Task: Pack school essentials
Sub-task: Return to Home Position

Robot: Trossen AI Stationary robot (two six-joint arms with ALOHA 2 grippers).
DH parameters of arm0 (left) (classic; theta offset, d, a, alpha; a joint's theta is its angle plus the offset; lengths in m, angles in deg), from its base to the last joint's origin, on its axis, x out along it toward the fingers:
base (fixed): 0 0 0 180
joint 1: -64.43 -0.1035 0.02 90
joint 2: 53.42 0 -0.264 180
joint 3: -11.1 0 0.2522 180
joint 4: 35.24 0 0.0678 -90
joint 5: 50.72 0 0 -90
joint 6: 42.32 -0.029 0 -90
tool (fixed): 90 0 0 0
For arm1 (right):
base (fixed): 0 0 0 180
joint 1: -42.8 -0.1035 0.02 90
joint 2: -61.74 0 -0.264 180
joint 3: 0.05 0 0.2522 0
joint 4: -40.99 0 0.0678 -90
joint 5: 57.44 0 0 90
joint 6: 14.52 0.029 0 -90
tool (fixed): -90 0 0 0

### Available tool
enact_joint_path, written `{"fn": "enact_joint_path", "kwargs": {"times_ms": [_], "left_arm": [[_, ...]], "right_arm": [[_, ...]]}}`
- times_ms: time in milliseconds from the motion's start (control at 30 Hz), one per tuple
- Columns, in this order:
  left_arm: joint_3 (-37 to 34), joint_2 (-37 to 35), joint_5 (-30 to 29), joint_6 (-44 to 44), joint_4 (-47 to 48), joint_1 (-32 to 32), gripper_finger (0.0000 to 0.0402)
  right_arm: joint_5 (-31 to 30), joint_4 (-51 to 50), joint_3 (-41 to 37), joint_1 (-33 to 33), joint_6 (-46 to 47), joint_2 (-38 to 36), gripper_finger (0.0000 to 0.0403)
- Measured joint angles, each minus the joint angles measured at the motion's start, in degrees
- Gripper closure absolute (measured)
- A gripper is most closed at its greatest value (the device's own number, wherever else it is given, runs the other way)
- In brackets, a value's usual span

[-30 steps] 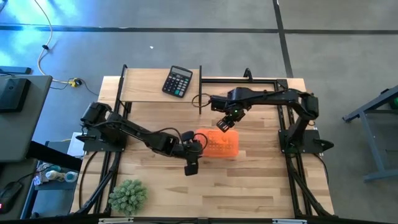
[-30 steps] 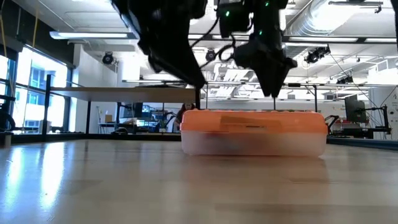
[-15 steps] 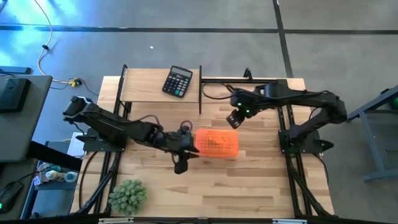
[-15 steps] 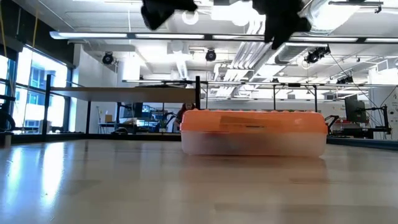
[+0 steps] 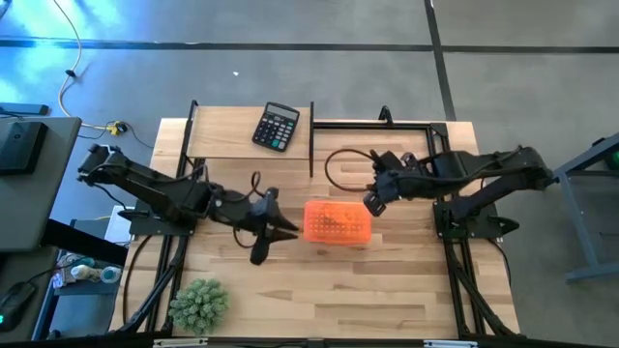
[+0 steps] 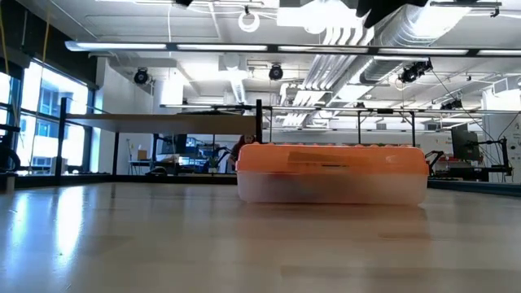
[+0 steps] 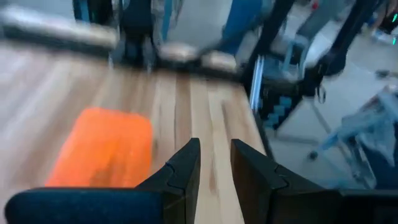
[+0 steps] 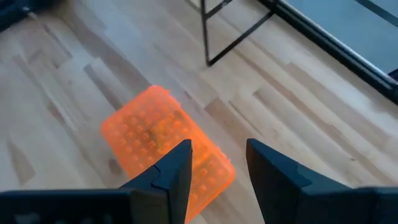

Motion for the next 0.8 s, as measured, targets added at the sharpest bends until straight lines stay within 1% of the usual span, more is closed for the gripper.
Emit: {"fn": "enact_joint_path", "kwargs": {"times_ms": [33,100,167,267,400,500,633,800], "left_arm": [[-2.23,-0.64,0.07,0.75,-0.48,0.25,0.0323],[-5.78,-1.05,0.34,3.20,-5.62,0.60,0.0323],[-9.81,-2.78,1.03,5.70,-7.74,0.57,0.0323],[-14.90,-5.09,2.29,6.95,-13.70,0.40,0.0323],[-19.47,-11.80,2.75,8.16,-14.91,0.53,0.0323],[-21.50,-17.96,1.80,5.92,-14.72,0.43,0.0323],[-24.66,-25.26,-1.39,2.78,-13.94,0.15,0.0323],[-30.19,-33.36,-2.15,3.11,-13.01,-0.13,0.0323]], "right_arm": [[-0.33,0.01,0.00,-0.87,0.83,0.00,0.0259],[-1.20,-0.02,0.00,-2.47,2.28,0.03,0.0259],[-2.82,-0.04,-0.02,-4.00,3.74,0.02,0.0259],[-4.49,2.18,-2.98,-5.67,5.31,-0.17,0.0259],[-4.85,2.86,-10.42,-7.25,10.20,-1.23,0.0259],[-4.64,3.73,-16.45,-7.95,14.22,-2.50,0.0259],[-4.39,9.39,-22.92,-9.03,16.85,-4.77,0.0259],[-4.41,17.89,-28.90,-9.74,16.19,-8.24,0.0259]]}}
